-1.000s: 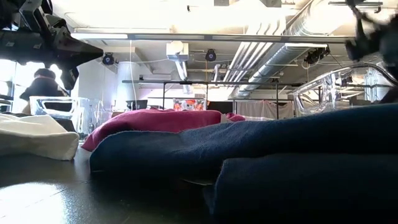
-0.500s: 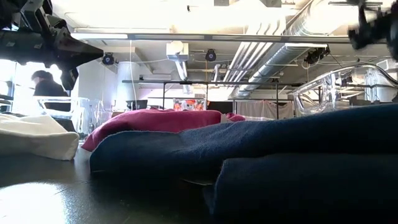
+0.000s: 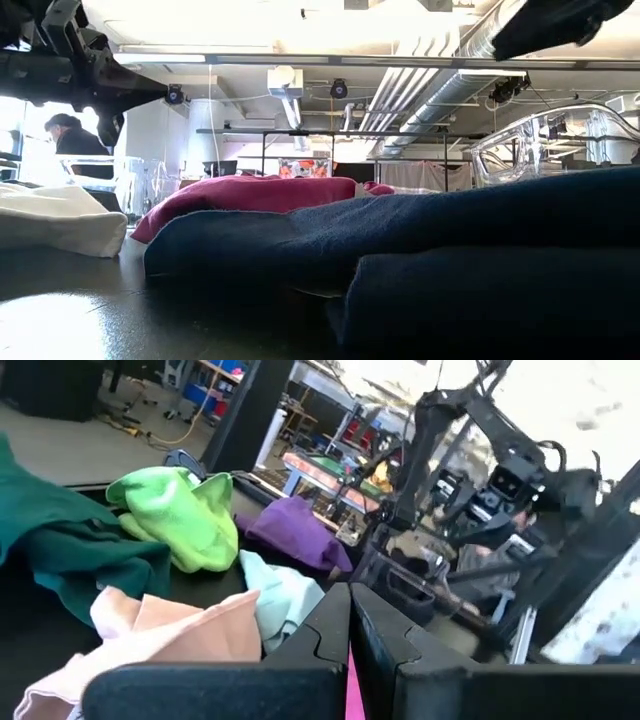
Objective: Sort towels by color in basket
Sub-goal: Put the white towel into the left transparent bin
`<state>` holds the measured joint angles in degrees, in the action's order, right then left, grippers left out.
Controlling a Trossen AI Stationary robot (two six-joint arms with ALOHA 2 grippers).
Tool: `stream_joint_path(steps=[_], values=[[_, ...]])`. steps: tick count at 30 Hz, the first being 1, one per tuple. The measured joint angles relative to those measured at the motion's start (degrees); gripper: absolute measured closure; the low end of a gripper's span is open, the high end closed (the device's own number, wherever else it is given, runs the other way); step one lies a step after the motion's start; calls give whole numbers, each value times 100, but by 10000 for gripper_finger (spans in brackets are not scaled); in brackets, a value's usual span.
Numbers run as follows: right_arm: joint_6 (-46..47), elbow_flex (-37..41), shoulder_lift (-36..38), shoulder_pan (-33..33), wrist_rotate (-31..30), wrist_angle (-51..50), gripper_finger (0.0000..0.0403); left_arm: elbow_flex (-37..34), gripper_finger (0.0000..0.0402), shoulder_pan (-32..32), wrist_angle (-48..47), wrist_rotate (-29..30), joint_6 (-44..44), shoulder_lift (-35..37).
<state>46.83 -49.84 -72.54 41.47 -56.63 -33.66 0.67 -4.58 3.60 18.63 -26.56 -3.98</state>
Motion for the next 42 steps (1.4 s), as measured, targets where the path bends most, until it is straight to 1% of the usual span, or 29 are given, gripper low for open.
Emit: stream_joint_path(steps=[3, 6, 8, 9, 10, 12, 15, 16, 18, 20, 22, 24, 27, 28, 32, 34, 36, 39, 41, 42], values=[[-1041, 600, -2, -6, 47, 1996, 252, 0, 401, 0, -2, -28, 155, -52], [-1941, 1175, -2, -6, 303, 3777, 252, 0, 401, -3, 107, -49, 48, -131], [-2318, 1499, -2, -6, 480, 4639, 252, 0, 401, -79, 491, -278, 93, -262], [-2432, 1632, -2, -6, 538, 4968, 252, 0, 401, -186, 834, -436, 238, -384], [-2495, 1742, -2, -6, 580, 5228, 252, 0, 401, -315, 1231, -500, 410, -543], [-2547, 1888, -2, -6, 586, 5555, 252, 0, 401, -617, 2124, -445, 895, -962], [-2638, 1966, -2, -12, 585, 5696, 252, 39, 401, -1066, 3365, -146, 1675, -1750], [-2649, 1969, -2, -13, 585, 5691, 252, 120, 401, -1197, 3578, 25, 1848, -2055], [-2662, 1969, -2, -41, 587, 5701, 252, 420, 401, -1433, 3610, 438, 2048, -2682], [-2729, 1969, -2, -72, 590, 5708, 252, 908, 401, -1617, 3291, 758, 2221, -3300], [-2779, 1969, -2, -119, 606, 5706, 252, 1519, 401, -1749, 2559, 985, 2421, -3870], [-2780, 1969, -2, -177, 609, 5707, 252, 2183, 401, -1858, 1550, 1025, 2580, -4385], [-2746, 1969, -2, -247, 607, 5707, 252, 3075, 401, -1977, 194, 854, 2785, -5087], [-2745, 1969, -2, -260, 609, 5706, 252, 3253, 401, -2001, 37, 788, 2789, -5304], [-2782, 1969, -2, -326, 607, 5706, 252, 3749, 401, -2002, 409, 703, 2403, -6097], [-2782, 1969, -2, -364, 609, 5705, 252, 4036, 398, -2036, 203, 721, 2361, -6429], [-2782, 1969, -2, -410, 609, 5703, 252, 4318, 385, -2147, -404, 721, 2243, -6721], [-2782, 1969, -4, -486, 633, 5703, 252, 4780, 351, -2370, -1542, 694, 1926, -7109], [-2782, 1969, -4, -536, 765, 5671, 252, 5055, 321, -2542, -2352, 603, 1255, -7341], [-2782, 1969, -4, -556, 780, 5654, 252, 5149, 306, -2619, -2699, 455, 816, -7447]])
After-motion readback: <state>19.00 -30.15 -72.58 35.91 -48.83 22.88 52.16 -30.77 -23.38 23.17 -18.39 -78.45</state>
